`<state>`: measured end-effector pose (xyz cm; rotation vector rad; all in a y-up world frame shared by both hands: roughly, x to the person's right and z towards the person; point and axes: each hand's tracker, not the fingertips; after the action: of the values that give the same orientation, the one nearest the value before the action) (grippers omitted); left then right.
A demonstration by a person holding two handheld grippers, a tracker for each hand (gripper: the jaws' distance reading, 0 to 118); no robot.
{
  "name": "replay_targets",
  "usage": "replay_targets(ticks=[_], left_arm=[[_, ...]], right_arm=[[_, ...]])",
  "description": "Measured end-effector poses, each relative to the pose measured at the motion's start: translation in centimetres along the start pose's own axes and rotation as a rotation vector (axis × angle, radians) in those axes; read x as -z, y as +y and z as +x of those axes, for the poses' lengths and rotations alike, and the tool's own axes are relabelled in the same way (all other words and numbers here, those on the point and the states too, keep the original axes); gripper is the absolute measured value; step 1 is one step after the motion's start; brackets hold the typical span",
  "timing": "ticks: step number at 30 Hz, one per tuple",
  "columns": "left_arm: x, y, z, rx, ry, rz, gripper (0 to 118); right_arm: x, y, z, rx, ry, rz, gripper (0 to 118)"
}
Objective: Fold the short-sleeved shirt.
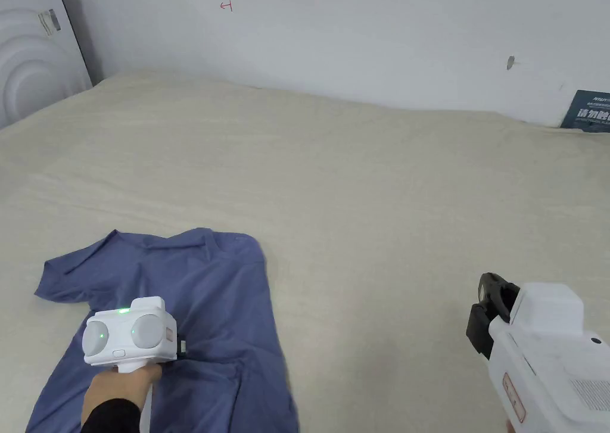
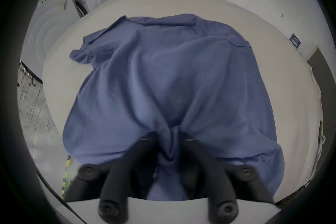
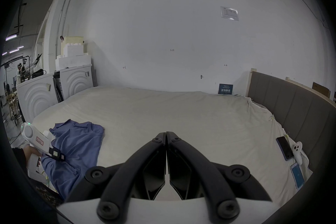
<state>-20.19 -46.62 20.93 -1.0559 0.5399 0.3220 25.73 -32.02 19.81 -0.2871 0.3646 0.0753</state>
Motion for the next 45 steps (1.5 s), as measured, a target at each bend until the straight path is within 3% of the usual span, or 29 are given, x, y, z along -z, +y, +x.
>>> replay_targets(ticks=[1,2,6,12,15,25,32,40,45], left_arm=[[0.0,0.0,0.0,0.003,-0.008,0.004,4],[-4.8,-3.0,1.3,0.005,-0.007,0.009,3],[-5.9,-3.3,-0.5,-0.053,-0.115,0.081,2],[-11.8,-3.2,-2.5,-0.22,-0.397,0.228,1],[-14.8,-2.1,-1.9,-0.215,-0.469,0.303,1],[-24.6,4.7,8.7,0.067,-0.626,0.441,1],[-29.9,5.9,18.0,0.269,-0.74,0.517,1],[-31.3,3.3,27.9,0.478,-0.852,0.506,1],[-27.9,-0.6,32.3,0.614,-0.851,0.397,1]], right_arm=[[0.0,0.0,0.2,0.008,-0.001,-0.001,0],[-0.1,0.0,0.4,0.011,-0.003,-0.003,0],[-0.4,0.1,1.0,0.011,-0.007,0.002,0],[-1.2,0.6,2.1,0.058,-0.016,0.028,0],[-1.9,0.9,3.0,0.064,-0.033,0.04,0],[-5.3,1.7,6.6,0.072,-0.107,0.094,0],[-7.8,2.0,9.4,0.07,-0.169,0.115,0],[-11.0,2.1,12.9,0.069,-0.266,0.139,0],[-12.4,1.3,14.8,0.072,-0.315,0.128,0]])
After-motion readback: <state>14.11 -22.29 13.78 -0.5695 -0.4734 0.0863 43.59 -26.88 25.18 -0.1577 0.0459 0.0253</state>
